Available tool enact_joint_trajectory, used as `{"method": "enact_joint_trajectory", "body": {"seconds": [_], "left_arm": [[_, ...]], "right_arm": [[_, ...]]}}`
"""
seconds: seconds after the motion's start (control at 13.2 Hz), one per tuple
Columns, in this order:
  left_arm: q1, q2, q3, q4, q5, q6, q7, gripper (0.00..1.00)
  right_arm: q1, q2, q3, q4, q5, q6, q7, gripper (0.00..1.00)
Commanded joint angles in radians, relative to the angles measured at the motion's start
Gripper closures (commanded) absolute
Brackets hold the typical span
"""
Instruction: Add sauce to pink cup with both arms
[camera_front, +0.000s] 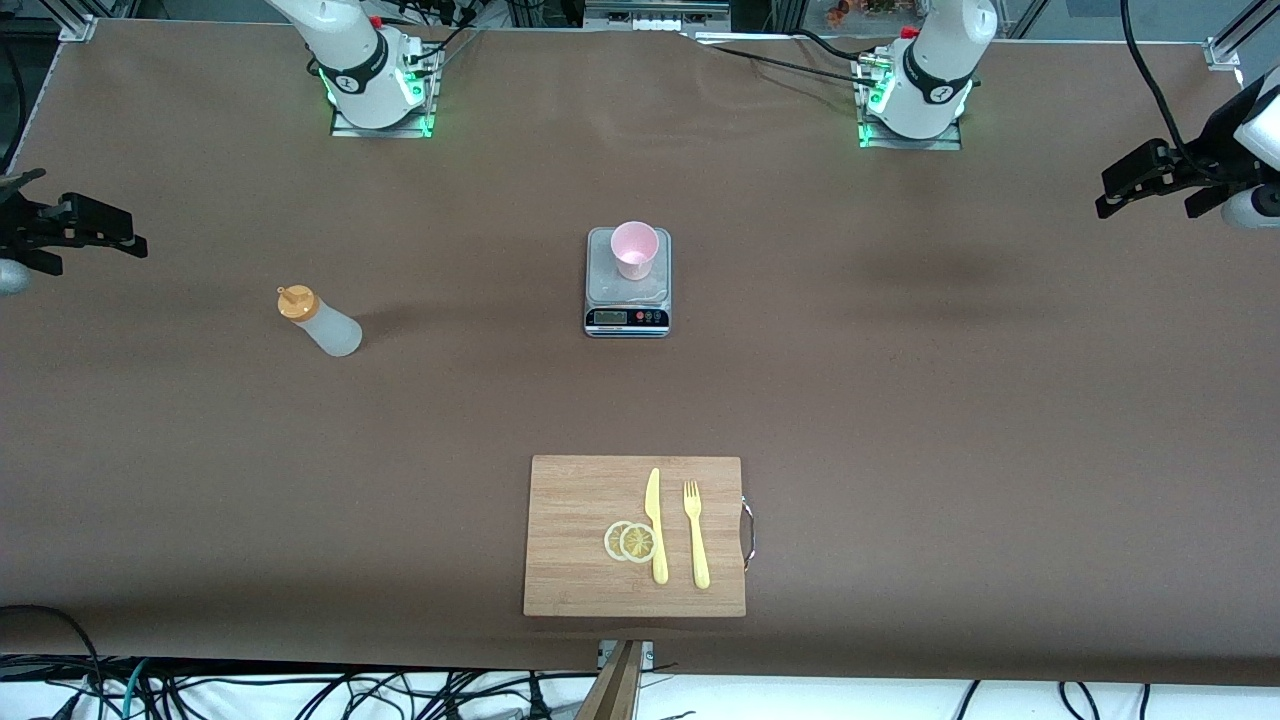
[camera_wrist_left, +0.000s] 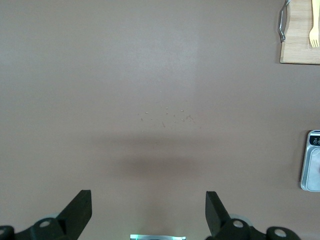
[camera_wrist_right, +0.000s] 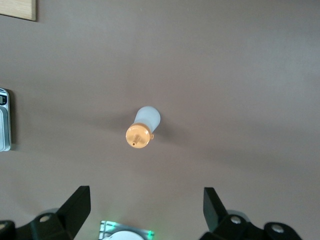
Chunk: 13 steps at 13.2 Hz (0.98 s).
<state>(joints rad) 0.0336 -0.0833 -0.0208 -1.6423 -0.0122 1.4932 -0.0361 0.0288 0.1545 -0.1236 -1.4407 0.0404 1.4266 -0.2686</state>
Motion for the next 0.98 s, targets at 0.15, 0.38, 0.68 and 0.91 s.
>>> {"method": "enact_joint_trajectory", "body": {"seconds": [0.15,0.38,0.68,0.91], "left_arm": [[0.006,0.005,-0.007,0.009,0.002,-0.002,-0.011,0.00],[0.006,0.004,-0.007,0.006,0.002,-0.004,-0.011,0.00],[0.006,0.002,-0.007,0.002,0.001,-0.004,-0.011,0.00],[0.006,0.002,-0.007,0.001,0.001,-0.005,-0.011,0.00]], "right_arm": [[0.003,-0.064,0.074,-0.069,-0.037,-0.009,0.143,0.00],[0.014,-0.056,0.078,-0.064,-0.036,-0.008,0.144,0.00],[0.013,-0.032,0.073,-0.049,-0.034,-0.009,0.134,0.00],[0.013,-0.032,0.073,-0.049,-0.034,-0.009,0.134,0.00]]}}
